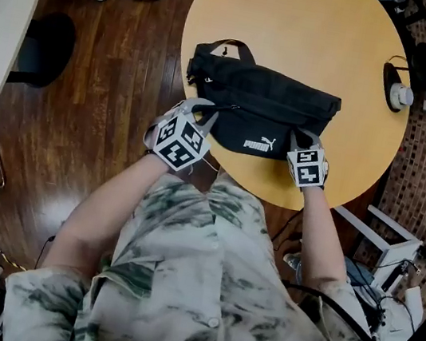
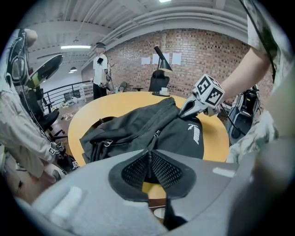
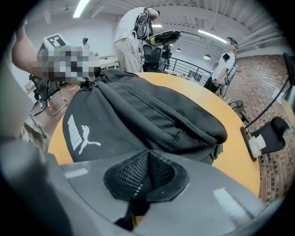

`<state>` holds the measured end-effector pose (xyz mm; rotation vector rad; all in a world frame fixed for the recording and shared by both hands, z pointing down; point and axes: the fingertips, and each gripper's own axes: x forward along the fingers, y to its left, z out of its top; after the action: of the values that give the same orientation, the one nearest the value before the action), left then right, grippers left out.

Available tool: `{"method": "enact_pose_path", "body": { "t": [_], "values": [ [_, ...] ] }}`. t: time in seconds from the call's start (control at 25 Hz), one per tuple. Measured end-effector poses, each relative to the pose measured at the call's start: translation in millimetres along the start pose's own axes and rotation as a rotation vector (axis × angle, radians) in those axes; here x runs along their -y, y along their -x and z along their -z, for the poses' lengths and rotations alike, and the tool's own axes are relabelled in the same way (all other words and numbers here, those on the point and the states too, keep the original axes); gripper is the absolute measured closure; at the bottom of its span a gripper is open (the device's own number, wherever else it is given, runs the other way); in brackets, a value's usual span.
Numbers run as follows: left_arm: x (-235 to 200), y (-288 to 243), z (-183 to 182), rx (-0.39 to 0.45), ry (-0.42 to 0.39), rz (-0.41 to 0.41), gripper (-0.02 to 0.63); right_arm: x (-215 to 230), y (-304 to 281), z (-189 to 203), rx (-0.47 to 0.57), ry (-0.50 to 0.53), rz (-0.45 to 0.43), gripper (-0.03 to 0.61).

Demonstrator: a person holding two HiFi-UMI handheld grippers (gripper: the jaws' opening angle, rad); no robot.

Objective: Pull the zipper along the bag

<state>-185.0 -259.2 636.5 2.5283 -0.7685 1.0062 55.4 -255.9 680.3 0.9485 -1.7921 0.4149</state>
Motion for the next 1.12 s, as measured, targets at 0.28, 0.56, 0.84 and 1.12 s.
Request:
{"method": "enact_pose_path", "body": {
  "t": [0.28,0.56,0.84,1.12],
  "values": [
    [-4.8,4.6,9.8,0.009,0.007,0.004,0.584,0.2,-1.8,0.4,-0.003,0.022,0.031,0.578],
    [-11.0,-2.5,13.8,0.013,0.026,0.0,0.581,3.0,-3.0,-0.6,0.009,-0.024,0.071,0.581],
    [-12.9,5.2,2.0,0.058,0.05,-0.026,0.539,14.9,9.3,-3.9,0.1,-0.127,0.142,0.486],
    [35.2,87.9,-14.6,0.227,0.126,-0.062,0.535,-24.0,90.0,6.0,0.282,-0.126,0.07,0.483]
  ]
}}
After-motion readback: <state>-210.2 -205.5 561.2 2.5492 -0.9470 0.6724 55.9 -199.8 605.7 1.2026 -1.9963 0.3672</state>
